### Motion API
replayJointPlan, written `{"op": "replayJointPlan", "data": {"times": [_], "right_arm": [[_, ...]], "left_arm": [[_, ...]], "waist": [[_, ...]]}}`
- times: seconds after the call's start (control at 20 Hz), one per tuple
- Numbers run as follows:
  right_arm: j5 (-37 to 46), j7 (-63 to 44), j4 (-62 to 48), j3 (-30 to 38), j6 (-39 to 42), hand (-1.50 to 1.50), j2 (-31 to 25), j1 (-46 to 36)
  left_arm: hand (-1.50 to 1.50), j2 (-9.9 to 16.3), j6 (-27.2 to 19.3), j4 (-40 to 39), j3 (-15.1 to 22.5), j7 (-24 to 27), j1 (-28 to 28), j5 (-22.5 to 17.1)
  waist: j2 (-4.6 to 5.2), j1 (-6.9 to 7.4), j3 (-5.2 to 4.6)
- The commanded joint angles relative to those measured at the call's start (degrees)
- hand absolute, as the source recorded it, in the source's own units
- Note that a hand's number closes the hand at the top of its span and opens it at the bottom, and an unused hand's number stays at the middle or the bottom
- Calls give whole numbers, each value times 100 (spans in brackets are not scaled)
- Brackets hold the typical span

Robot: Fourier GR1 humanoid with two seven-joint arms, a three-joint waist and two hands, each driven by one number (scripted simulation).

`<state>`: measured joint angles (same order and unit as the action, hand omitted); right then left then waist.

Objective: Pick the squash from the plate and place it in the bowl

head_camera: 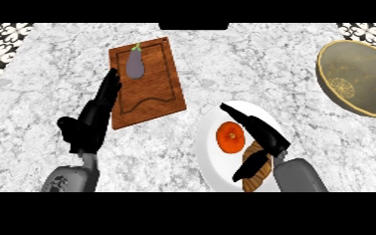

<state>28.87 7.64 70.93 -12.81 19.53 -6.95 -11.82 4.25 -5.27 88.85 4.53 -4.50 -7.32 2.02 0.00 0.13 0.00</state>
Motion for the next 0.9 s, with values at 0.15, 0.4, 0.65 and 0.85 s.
{"op": "replayJointPlan", "data": {"times": [0.15,0.4,0.65,0.85], "right_arm": [[836,951,-389,-726,-313,150,-28,-98],[743,1248,-209,-575,11,150,-193,64],[239,305,373,281,-464,150,71,404],[-178,-474,860,1236,-912,150,48,570]], "left_arm": [[0,53,218,-316,-135,384,26,-91],[0,-90,77,-290,-107,361,135,48],[0,10,120,-221,-212,-8,-286,-14],[0,-4,73,-47,-204,-4,64,-19]], "waist": [[6,16,1],[0,-11,0],[-14,-111,-2],[-39,-137,-4]]}}
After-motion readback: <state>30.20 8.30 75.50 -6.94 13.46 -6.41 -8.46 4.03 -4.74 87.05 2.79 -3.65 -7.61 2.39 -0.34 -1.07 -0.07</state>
